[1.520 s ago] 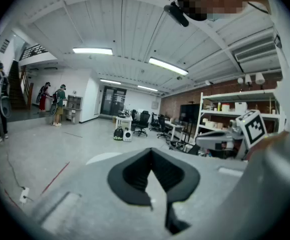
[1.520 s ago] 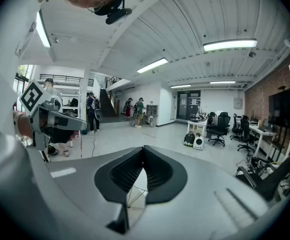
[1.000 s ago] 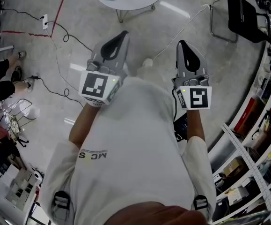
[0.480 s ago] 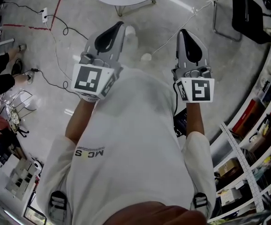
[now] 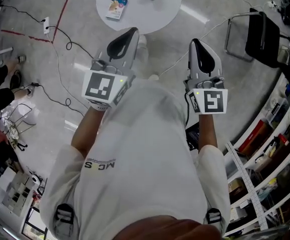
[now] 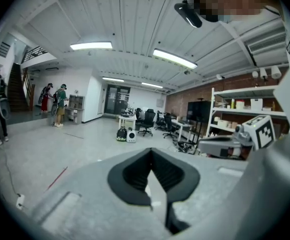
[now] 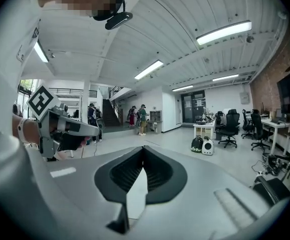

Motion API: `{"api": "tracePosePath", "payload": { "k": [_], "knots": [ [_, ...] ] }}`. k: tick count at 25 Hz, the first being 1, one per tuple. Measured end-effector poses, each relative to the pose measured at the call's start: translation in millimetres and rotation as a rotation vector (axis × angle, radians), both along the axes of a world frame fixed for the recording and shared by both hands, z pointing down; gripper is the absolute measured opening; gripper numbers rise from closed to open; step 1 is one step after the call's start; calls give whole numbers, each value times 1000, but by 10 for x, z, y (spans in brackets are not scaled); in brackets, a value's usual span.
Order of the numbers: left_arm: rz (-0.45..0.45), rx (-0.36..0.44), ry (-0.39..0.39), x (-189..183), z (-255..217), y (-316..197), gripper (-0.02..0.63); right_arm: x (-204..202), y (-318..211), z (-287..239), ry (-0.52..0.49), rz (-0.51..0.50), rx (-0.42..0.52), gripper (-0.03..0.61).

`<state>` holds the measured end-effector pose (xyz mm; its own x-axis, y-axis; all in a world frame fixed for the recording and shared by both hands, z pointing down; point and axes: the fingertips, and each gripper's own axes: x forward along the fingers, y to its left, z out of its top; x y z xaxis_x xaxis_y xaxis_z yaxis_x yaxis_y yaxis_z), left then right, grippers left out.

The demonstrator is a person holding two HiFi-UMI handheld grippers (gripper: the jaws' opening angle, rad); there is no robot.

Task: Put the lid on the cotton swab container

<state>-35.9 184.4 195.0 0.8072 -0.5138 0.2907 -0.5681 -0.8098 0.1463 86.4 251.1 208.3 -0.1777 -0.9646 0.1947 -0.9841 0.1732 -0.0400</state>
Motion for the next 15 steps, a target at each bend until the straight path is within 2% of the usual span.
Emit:
{"api": "tracePosePath", "payload": {
  "k": [8,15],
  "knots": [
    [32,-29,-10,172,154,-1378,0,75,-1464,73,45,-57,-66,-12],
    [28,-78,-7,260,341,-2082,0,175,-2256,195,44,-103,-117,-12]
  ]
}}
